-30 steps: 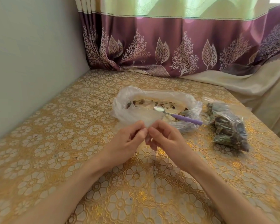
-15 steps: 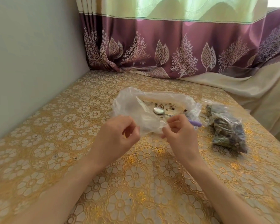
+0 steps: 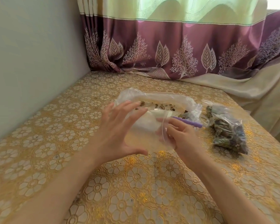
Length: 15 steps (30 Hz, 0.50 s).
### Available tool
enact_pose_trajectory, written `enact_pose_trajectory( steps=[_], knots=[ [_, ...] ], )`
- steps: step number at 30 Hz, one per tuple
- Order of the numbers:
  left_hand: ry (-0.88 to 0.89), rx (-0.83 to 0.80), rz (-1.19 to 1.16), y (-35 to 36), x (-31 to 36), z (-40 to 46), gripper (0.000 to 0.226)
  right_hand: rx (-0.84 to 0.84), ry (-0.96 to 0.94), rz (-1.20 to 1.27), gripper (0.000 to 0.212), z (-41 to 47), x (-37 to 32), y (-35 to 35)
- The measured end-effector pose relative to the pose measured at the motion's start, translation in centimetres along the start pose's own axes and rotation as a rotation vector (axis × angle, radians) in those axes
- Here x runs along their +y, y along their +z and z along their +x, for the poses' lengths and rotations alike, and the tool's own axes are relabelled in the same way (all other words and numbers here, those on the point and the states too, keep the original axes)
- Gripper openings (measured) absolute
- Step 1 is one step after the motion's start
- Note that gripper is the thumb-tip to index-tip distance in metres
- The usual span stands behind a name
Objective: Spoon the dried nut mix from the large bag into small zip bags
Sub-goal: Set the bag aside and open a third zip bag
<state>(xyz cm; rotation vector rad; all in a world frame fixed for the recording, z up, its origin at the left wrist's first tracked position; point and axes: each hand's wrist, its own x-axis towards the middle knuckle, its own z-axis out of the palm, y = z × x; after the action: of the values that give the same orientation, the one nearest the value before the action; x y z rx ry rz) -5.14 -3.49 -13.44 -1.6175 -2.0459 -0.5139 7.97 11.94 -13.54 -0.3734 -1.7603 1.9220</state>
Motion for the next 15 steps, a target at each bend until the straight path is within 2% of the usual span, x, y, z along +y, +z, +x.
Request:
enact_pose_trajectory(
  steps=[3,8,10,12,13,15],
  knots=[
    [0.035,0.023,0.080,0.15,0.42,0.11,0.092,-0.001,0.035,0.038,0.019,0.13,0.20,-0.03],
    [0.023,0.053,0.025,0.66,0.45,-0.12,0.065,0.040,0.057,0.047,0.018,0.28,0.33,-0.39],
    [0.016,0.042,-0.022,0.76,0.37,-0.19,0.060,0.174,-0.077,-0.210,0.015,0.30,0.54,-0.41],
    [0.007,0.024,-0.050,0.81,0.26,-0.23,0.056,0.281,-0.320,-0.542,0.017,0.18,0.41,-0.47],
    [-0.002,0.014,-0.061,0.82,0.23,-0.25,0.056,0.274,-0.419,-0.612,0.018,0.14,0.31,-0.53],
    [-0.020,-0.002,-0.080,0.80,0.22,-0.27,0.056,0.175,-0.498,-0.584,0.023,-0.03,0.19,-0.58]
  ],
)
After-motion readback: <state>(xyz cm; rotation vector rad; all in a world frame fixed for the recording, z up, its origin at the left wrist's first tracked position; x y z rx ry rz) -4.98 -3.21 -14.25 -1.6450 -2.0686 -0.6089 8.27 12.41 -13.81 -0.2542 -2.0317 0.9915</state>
